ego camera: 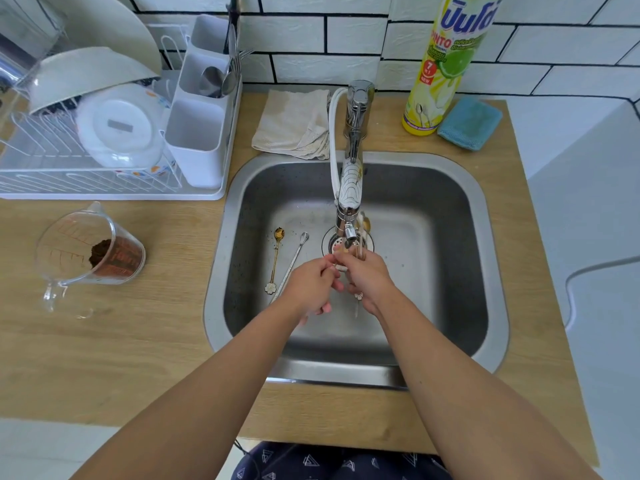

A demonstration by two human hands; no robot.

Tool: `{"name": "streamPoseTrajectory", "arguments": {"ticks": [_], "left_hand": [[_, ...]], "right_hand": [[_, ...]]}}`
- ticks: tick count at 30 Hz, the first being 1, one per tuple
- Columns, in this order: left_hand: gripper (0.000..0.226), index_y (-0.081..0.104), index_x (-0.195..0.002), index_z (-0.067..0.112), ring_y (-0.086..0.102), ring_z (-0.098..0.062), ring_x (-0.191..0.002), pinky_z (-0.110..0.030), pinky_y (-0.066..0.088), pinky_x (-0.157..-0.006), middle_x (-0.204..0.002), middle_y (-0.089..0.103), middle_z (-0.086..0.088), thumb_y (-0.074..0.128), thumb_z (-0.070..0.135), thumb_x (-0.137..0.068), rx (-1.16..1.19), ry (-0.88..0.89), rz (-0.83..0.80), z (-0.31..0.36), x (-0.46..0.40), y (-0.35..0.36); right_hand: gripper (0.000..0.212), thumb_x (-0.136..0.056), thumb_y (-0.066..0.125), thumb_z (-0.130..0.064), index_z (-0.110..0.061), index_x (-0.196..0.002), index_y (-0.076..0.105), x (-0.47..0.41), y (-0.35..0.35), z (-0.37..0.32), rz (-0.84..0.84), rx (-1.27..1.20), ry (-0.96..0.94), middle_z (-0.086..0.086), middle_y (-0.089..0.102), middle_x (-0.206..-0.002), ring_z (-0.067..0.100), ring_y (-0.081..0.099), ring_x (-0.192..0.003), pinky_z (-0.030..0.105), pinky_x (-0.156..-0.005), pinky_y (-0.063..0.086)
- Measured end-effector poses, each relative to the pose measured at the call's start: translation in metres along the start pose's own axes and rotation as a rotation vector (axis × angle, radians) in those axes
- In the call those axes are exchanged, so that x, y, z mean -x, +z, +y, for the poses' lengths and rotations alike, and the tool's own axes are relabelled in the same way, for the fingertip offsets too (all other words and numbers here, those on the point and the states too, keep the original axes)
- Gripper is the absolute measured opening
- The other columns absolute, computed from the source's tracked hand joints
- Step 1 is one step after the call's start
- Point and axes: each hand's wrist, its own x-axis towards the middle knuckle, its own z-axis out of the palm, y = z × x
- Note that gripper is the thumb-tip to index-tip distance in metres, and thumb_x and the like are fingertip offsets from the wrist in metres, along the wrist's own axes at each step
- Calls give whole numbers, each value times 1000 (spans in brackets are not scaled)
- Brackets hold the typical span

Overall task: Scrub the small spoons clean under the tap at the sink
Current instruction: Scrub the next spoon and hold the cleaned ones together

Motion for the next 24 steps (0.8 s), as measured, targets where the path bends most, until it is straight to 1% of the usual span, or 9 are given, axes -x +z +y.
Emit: {"name": "streamPoseTrajectory", "arguments": {"ticks": [3, 5, 9, 12, 14, 17, 20, 22, 24], "left_hand": [[24, 63, -107, 14, 43, -10, -33, -16, 30, -34, -96, 73, -1, 41, 23, -104, -7, -11, -17, -2, 2, 3], [24, 62, -112, 14, 43, -10, -33, -16, 29, -34, -99, 73, -2, 41, 21, -104, 16, -16, -15, -3, 2, 3], [26, 62, -106, 11, 42, -9, -33, -16, 29, -36, -93, 72, -8, 37, 19, -103, 24, -31, 6, -4, 1, -2], [23, 61, -104, 11, 42, -10, -33, -16, 28, -34, -97, 73, -5, 40, 19, -103, 37, -24, 21, -5, 0, -2], [23, 62, -106, 11, 42, -10, -32, -15, 28, -34, -99, 73, -5, 40, 19, -103, 47, -22, 22, -4, -1, -1], [23, 61, -108, 15, 41, -9, -32, -14, 26, -34, -93, 73, -11, 39, 17, -103, 100, -50, 10, -3, -2, 0], [20, 62, -99, 11, 36, -8, -33, -14, 20, -32, -78, 67, -8, 43, 17, -102, 324, -132, -63, -2, -2, -8], [18, 63, -98, 9, 33, -4, -33, -14, 19, -28, -73, 59, -2, 48, 18, -102, 590, -211, -178, -3, -2, -18], [17, 64, -100, 9, 33, -2, -35, -12, 19, -28, -69, 53, 1, 51, 20, -102, 705, -246, -268, -3, 0, -25]], "right_hand": [[20, -97, 66, -34, -21, -85, 75, -1, -1, 1, 140, 82, -59, -9, 80, -77, -1, 58, -51, 21, -48, 38], [22, -101, 60, -33, -21, -90, 75, -1, 1, 4, 122, 59, -57, -10, 80, -79, 3, 63, -59, 26, -56, 43], [17, -100, 63, -30, -20, -106, 76, -1, 0, 6, -42, 49, -31, -12, 79, -84, 9, 39, -51, 23, -47, 36], [21, -99, 65, -35, -20, -91, 77, 0, 4, 6, 31, 70, -47, -13, 76, -72, -1, 48, -45, 24, -48, 37], [26, -100, 63, -37, -21, -84, 77, 2, 12, 8, 95, 36, -39, -12, 77, -73, -4, 58, -54, 27, -56, 45], [26, -104, 56, -34, -18, -95, 74, 1, 20, 6, 110, -145, 52, -4, 81, -81, 13, 68, -65, 22, -48, 49], [29, -108, 50, -31, -7, -108, 66, -1, 11, 2, -90, -295, 124, 6, 81, -102, 13, 40, -47, 18, -35, 30], [25, -108, 49, -27, -9, -117, 64, -2, 0, 4, -221, -363, 116, 7, 78, -115, 6, 30, -41, 18, -34, 28], [21, -106, 55, -22, -16, -123, 65, -2, -8, 6, -279, -390, 87, 5, 77, -116, 1, 28, -38, 16, -35, 29]]}}
